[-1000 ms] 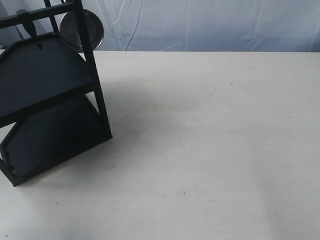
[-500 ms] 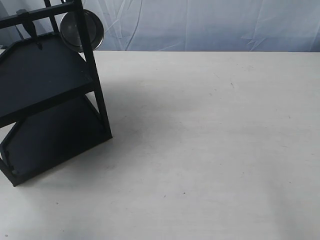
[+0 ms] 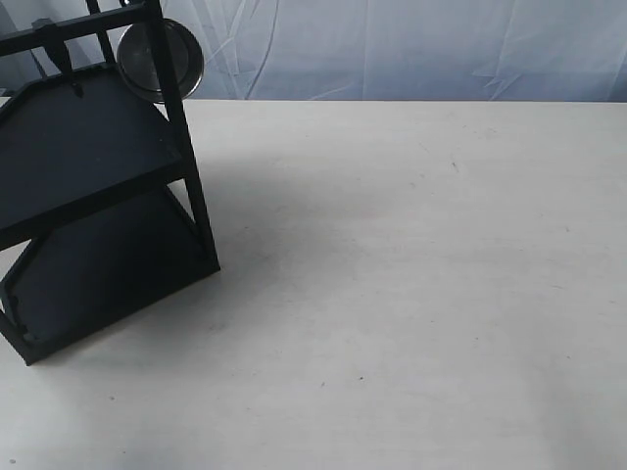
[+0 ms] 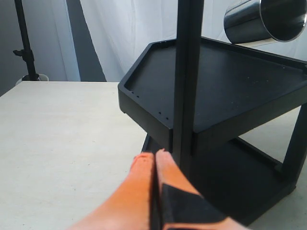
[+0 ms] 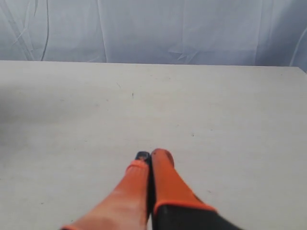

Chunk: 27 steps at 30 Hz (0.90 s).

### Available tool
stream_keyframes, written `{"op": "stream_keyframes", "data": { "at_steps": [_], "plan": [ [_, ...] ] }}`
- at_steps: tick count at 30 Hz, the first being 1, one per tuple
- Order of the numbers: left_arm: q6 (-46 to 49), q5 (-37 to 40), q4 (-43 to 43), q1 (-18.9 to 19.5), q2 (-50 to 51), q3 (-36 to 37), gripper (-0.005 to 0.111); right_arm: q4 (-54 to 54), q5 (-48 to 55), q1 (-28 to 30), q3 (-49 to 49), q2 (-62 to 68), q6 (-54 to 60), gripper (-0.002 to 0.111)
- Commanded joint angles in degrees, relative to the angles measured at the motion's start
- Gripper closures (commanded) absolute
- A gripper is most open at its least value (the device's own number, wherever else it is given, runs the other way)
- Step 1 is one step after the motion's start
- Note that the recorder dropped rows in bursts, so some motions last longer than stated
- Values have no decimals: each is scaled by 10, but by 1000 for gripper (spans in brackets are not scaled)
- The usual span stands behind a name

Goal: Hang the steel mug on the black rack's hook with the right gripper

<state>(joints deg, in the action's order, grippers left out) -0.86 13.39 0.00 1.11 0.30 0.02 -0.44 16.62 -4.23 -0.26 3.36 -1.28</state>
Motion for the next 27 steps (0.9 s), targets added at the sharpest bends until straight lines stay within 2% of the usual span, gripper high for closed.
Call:
{"op": "stream_keyframes", "data": {
  "at_steps": [1,27],
  "plan": [
    [-1,-2,-4,-1,-3,0,105,-5,8,3,3,-5,-3,108],
    [-1,-2,-4,-1,-3,0,105,24,3,3,3,-5,32,108]
  ]
}}
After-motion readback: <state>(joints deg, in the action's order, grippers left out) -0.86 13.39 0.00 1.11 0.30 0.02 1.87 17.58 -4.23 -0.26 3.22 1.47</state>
